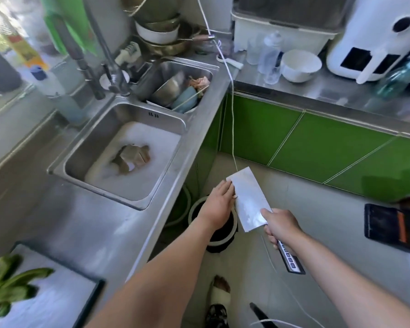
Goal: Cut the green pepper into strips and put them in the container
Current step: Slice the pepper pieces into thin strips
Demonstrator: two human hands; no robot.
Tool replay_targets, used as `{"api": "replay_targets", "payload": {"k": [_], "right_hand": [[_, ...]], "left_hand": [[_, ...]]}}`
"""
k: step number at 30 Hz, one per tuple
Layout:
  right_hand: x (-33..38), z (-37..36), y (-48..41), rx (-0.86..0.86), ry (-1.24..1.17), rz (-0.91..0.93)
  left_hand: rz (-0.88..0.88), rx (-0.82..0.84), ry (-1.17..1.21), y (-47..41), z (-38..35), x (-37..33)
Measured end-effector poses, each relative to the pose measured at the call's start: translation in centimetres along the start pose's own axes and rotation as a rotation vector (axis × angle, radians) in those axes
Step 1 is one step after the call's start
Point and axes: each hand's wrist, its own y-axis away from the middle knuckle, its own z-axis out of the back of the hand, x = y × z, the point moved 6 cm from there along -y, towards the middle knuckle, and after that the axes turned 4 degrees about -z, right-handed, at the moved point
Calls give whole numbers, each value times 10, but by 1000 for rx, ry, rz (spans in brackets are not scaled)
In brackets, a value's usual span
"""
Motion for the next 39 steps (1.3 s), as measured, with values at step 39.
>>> {"api": "replay_targets", "payload": {"k": [39], "right_hand": [[98,-233,157,382,512,606]], "left_hand": [[715,-516,159,345,160,139]]}}
